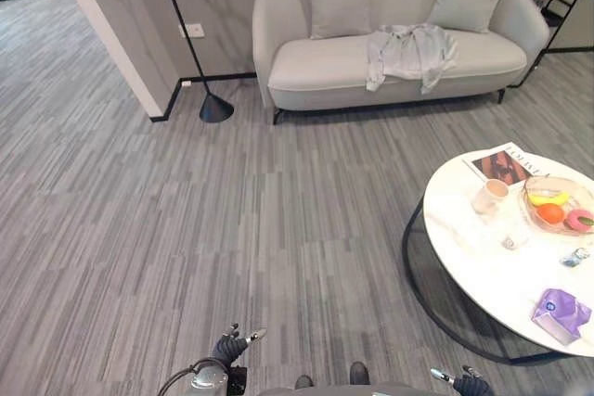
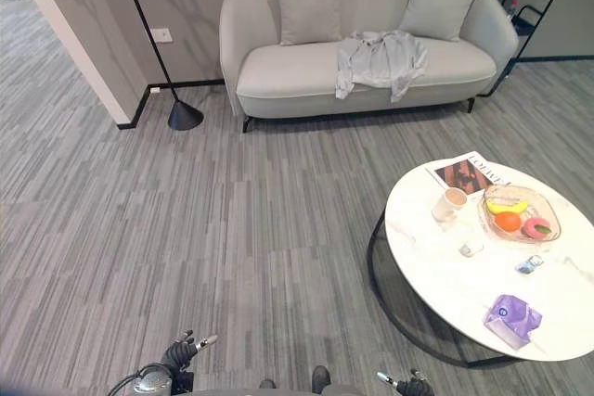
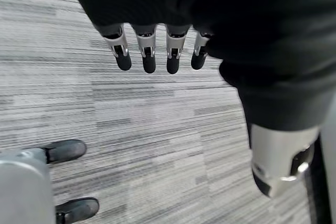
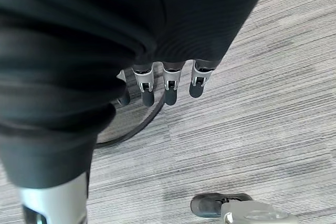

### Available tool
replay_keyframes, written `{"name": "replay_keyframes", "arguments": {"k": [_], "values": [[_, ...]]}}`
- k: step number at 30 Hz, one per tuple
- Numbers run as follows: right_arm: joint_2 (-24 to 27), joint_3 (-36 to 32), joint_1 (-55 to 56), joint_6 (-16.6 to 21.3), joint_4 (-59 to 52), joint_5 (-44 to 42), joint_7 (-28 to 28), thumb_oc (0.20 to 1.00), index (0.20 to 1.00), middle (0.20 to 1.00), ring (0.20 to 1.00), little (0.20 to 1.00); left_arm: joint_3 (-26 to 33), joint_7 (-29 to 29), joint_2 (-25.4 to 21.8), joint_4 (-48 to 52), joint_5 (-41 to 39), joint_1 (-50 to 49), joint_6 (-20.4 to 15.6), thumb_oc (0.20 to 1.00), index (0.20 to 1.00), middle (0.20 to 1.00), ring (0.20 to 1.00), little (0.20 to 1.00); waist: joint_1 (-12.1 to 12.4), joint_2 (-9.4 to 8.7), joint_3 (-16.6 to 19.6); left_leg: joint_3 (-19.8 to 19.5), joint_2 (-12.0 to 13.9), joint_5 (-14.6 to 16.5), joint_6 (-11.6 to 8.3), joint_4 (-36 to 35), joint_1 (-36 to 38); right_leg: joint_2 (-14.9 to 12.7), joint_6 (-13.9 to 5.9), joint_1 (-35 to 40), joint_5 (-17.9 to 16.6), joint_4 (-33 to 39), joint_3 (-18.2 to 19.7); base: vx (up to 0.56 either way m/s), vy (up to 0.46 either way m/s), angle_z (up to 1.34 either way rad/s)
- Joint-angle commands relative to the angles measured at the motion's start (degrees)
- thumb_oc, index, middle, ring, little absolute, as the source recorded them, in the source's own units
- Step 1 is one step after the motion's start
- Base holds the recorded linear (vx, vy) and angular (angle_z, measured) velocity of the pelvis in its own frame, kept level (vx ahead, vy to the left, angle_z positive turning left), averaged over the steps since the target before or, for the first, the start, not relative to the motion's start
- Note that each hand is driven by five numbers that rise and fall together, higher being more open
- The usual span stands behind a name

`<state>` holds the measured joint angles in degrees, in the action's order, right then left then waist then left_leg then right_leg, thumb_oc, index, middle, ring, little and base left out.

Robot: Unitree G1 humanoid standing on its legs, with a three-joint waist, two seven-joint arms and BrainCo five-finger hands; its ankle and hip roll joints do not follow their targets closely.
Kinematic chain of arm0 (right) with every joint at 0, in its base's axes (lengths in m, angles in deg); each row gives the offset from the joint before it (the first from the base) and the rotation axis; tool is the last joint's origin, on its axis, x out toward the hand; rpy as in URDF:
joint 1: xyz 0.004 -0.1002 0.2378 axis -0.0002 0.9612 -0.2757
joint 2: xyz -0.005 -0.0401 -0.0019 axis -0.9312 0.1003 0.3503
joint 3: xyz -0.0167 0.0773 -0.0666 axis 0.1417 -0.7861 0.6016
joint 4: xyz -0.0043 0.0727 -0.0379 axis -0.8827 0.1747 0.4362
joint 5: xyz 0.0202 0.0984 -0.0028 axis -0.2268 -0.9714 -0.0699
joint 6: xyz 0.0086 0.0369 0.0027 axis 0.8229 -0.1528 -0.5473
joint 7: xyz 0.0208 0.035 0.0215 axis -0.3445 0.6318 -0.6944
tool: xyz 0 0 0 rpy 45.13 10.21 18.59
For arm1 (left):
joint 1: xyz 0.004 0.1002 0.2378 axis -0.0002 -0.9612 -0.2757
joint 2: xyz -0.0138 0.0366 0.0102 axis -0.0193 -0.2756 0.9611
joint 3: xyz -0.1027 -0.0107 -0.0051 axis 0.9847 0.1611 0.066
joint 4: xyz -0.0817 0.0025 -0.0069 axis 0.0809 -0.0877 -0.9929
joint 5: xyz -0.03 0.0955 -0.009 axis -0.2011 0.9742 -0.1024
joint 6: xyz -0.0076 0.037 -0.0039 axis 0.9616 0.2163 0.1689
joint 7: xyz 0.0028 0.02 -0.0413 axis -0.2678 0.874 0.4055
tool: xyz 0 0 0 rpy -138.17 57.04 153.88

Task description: Hang the clothes on the sofa on the clothes rack.

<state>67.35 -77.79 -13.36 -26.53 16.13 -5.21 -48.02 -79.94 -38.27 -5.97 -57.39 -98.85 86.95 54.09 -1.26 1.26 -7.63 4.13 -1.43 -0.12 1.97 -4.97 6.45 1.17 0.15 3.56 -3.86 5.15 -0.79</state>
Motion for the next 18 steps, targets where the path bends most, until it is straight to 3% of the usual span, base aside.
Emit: {"name": "replay_keyframes", "arguments": {"k": [1,18], "values": [[1.6,0.9,-2.1,1.4,-0.1,-1.6,0.3,1.000,1.000,1.000,1.000,1.000,0.7,0.1,-1.1,1.4,-1.8,2.5,-2.2,1.000,1.000,1.000,1.000,1.000,-0.4,-2.10,1.3,-1.6,0.0,2.1,-2.97,0.0,-0.7,-4.0,-6.73,2.7,3.2,-0.2,2.5,0.00,0.000,0.00],[2.4,1.4,-2.8,1.3,0.1,-0.4,0.1,1.000,1.000,1.000,1.000,1.000,0.3,0.9,-1.4,2.0,-2.5,2.2,-1.9,1.000,1.000,1.000,1.000,1.000,0.0,-1.95,1.6,-2.3,0.2,2.1,-3.26,0.0,-0.2,-3.9,-6.40,3.6,3.8,-0.3,1.5,0.00,-0.002,0.00]]}}
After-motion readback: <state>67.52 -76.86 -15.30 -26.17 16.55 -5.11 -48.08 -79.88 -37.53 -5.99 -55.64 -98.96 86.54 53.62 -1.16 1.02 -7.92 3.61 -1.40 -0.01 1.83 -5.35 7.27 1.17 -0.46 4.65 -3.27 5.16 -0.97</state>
